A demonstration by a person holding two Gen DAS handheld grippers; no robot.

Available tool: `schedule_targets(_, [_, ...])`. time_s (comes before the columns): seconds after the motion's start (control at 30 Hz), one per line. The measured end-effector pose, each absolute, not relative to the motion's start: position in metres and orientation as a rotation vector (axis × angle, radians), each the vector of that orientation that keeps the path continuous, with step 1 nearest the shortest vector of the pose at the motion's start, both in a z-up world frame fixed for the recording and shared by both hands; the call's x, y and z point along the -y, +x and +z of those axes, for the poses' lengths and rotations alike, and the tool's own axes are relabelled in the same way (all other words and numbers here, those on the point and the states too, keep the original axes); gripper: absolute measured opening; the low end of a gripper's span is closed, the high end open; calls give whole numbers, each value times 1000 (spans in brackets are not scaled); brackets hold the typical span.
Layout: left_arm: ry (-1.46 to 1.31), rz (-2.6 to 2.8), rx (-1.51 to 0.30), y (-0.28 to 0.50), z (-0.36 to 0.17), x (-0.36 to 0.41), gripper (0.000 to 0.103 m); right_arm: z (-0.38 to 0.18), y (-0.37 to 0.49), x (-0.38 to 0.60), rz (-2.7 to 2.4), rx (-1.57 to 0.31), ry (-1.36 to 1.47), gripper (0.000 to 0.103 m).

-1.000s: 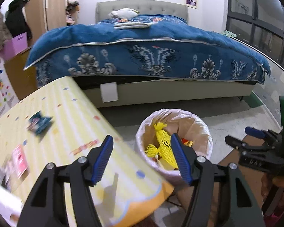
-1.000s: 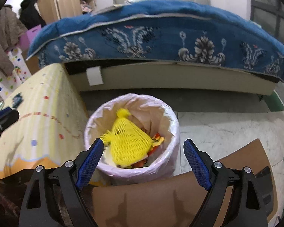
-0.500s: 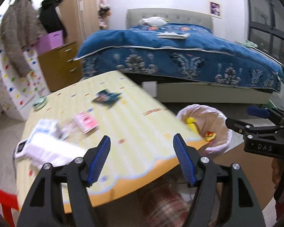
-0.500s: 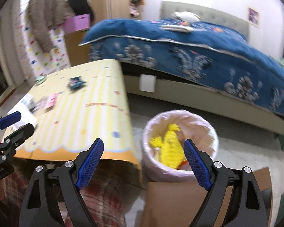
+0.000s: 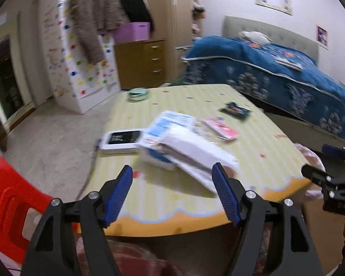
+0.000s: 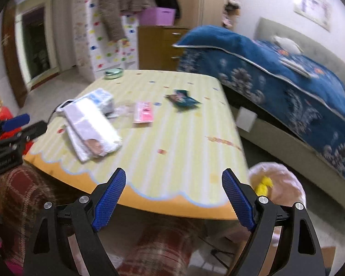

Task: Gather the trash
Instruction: 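Move both tools back over the table, then grasp the white paper envelope with the right tool and lift it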

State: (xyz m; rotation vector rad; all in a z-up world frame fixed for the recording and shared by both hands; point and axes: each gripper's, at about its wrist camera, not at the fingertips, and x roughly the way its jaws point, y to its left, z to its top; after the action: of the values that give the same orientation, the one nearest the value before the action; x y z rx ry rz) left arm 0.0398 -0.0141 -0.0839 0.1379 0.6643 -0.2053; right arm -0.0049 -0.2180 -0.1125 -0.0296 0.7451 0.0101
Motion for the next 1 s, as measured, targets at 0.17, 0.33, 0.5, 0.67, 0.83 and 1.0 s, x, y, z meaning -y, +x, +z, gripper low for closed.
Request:
schedule_targets(0.17, [116, -142, -657, 48, -82, -14, 74, -114, 15, 178, 106, -738, -83, 81])
schedule_targets(0.33, [151, -67, -643, 58, -83, -31, 77, -125, 37, 137, 207, -755, -145, 74])
schedule_targets(0.5, [103, -57, -685, 74, -88, -50, 77, -139, 57, 107, 244, -762, -214, 76])
schedule_targets(0.67, [88, -49, -693, 76, -90, -55, 77, -148, 75, 92, 225, -767, -273, 80])
schedule_targets(0.83, [69, -46, -693, 78, -91, -60, 77, -152, 83, 81, 216, -746, -336, 78])
schedule_targets(1.0, [97, -59, -680, 74, -90, -54, 77, -149, 84, 84, 242, -728, -339, 51])
